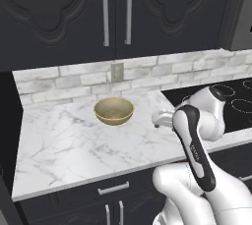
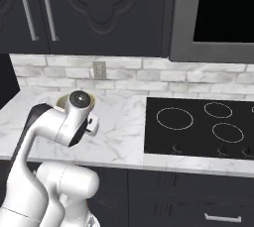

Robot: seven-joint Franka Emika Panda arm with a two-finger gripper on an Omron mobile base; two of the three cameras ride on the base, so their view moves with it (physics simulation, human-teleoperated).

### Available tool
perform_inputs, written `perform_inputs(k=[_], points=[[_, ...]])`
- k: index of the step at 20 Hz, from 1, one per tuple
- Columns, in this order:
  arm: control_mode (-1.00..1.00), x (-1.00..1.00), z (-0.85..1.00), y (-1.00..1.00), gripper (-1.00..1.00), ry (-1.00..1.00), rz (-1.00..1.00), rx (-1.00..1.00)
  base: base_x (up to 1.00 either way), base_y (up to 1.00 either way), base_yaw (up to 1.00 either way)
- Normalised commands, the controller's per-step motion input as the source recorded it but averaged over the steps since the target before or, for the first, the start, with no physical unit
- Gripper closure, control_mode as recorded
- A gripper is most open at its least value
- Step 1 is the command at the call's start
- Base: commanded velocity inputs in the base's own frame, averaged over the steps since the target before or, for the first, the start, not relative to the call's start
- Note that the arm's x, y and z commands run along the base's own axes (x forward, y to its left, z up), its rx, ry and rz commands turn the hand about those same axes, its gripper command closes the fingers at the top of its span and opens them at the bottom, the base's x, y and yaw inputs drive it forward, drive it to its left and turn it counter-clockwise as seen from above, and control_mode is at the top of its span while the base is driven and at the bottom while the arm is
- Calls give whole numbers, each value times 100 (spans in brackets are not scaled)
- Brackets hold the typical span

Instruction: Pick the cup and bowl from the counter and place them on the counter next to the sink.

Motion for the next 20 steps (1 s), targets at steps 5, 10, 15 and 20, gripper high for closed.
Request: perform_inputs(k=[5, 10, 15, 20], points=[[-100, 65, -2, 13, -100, 0, -21, 0, 0, 0, 0], [-100, 70, -7, 22, -100, 0, -19, 0, 0, 0, 0], [-100, 65, 0, 18, -100, 0, -6, 0, 0, 0, 0], [-100, 69, 0, -1, -100, 10, 0, 0, 0, 0, 0]])
